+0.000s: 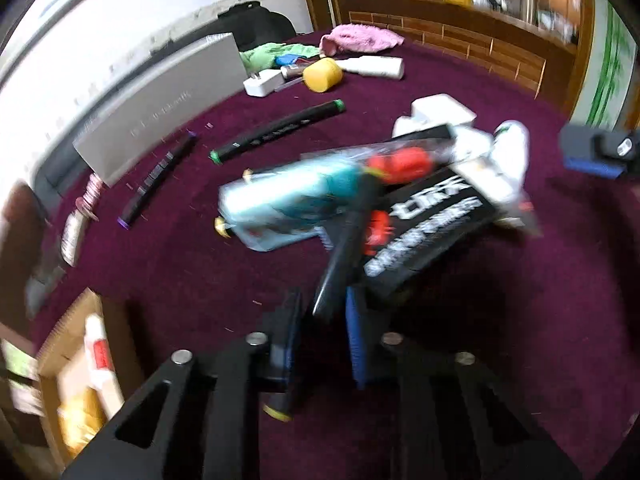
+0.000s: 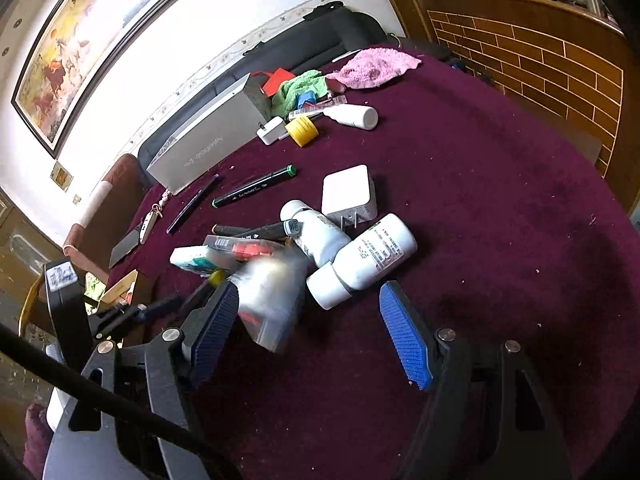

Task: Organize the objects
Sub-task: 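Grasp a black marker with left gripper while right gripper grasps blue snack pouch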

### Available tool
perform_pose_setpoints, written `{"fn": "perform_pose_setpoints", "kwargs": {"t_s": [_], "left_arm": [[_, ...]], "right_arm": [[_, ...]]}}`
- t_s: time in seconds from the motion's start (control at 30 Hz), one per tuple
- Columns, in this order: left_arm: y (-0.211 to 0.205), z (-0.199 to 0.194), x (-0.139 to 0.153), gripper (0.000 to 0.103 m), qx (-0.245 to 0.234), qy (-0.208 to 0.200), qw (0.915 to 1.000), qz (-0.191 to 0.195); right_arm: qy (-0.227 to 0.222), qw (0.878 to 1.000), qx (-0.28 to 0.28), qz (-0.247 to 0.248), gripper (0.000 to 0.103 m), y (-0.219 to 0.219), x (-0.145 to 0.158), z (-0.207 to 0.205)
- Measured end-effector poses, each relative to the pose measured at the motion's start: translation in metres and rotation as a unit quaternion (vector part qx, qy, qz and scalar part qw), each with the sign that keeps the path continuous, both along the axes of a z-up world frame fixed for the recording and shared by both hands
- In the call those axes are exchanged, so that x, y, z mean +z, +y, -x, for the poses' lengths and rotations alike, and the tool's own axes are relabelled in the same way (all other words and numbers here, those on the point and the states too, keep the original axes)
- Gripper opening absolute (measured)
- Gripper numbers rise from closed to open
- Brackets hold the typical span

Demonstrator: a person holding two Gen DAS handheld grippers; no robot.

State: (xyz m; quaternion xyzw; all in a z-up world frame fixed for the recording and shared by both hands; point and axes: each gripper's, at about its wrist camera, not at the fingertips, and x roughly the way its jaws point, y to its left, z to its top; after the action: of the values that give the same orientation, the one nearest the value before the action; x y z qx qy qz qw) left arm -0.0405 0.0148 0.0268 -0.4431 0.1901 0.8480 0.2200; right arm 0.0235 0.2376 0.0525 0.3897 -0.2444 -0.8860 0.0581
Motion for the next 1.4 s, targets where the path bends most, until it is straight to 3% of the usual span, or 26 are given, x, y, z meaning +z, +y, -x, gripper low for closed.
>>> {"fn": "perform_pose_setpoints", "kwargs": {"t_s": [0.2, 0.33, 0.43, 0.57, 0.63, 0.7, 0.83, 0.97, 1.07, 1.2, 1.4], "left_arm": [[-0.022, -0.036, 0.009, 0.011, 0.024, -0.046, 0.9966, -0.064], [-0.030, -0.052, 0.001, 0.011, 0.053, -0.073, 0.9936, -0.068], [-0.019, -0.047, -0.010, 0.013, 0.057, -0.057, 0.9963, -0.029], [-0.001, -0.041, -0.014, 0.019, 0.066, -0.027, 0.9973, -0.015], [-0.002, -0.042, -0.015, 0.018, 0.077, -0.018, 0.9966, -0.025], [-0.013, -0.043, -0.013, 0.014, 0.083, -0.035, 0.9941, -0.060], [-0.046, -0.062, -0.001, 0.011, 0.098, -0.044, 0.9844, -0.139], [-0.088, -0.088, 0.020, 0.011, 0.121, -0.044, 0.9662, -0.223], [-0.115, -0.105, 0.034, 0.012, 0.137, -0.031, 0.9544, -0.263], [-0.143, -0.119, 0.046, 0.012, 0.146, -0.013, 0.9452, -0.292], [-0.181, -0.132, 0.053, 0.012, 0.158, 0.013, 0.9295, -0.333]], "right_arm": [[-0.004, 1.000, 0.016, -0.003, 0.073, 0.000, 0.000, 0.000], [-0.013, 0.999, 0.029, 0.009, 0.073, -0.003, -0.004, 0.003], [-0.018, 0.999, 0.037, 0.009, 0.073, -0.010, -0.004, 0.004], [-0.015, 0.999, 0.050, 0.002, 0.073, -0.021, 0.002, 0.002], [-0.012, 0.998, 0.057, -0.007, 0.073, -0.025, 0.007, 0.002], [-0.014, 0.997, 0.068, -0.020, 0.073, -0.030, 0.012, 0.005], [-0.024, 0.994, 0.105, -0.025, 0.073, -0.042, 0.017, 0.013], [-0.032, 0.985, 0.165, -0.026, 0.073, -0.074, 0.020, 0.031], [-0.043, 0.976, 0.204, -0.055, 0.073, -0.110, 0.015, 0.051], [-0.061, 0.966, 0.238, -0.079, 0.073, -0.152, 0.006, 0.079], [-0.073, 0.942, 0.278, -0.171, 0.073, -0.201, -0.006, 0.114]]}}
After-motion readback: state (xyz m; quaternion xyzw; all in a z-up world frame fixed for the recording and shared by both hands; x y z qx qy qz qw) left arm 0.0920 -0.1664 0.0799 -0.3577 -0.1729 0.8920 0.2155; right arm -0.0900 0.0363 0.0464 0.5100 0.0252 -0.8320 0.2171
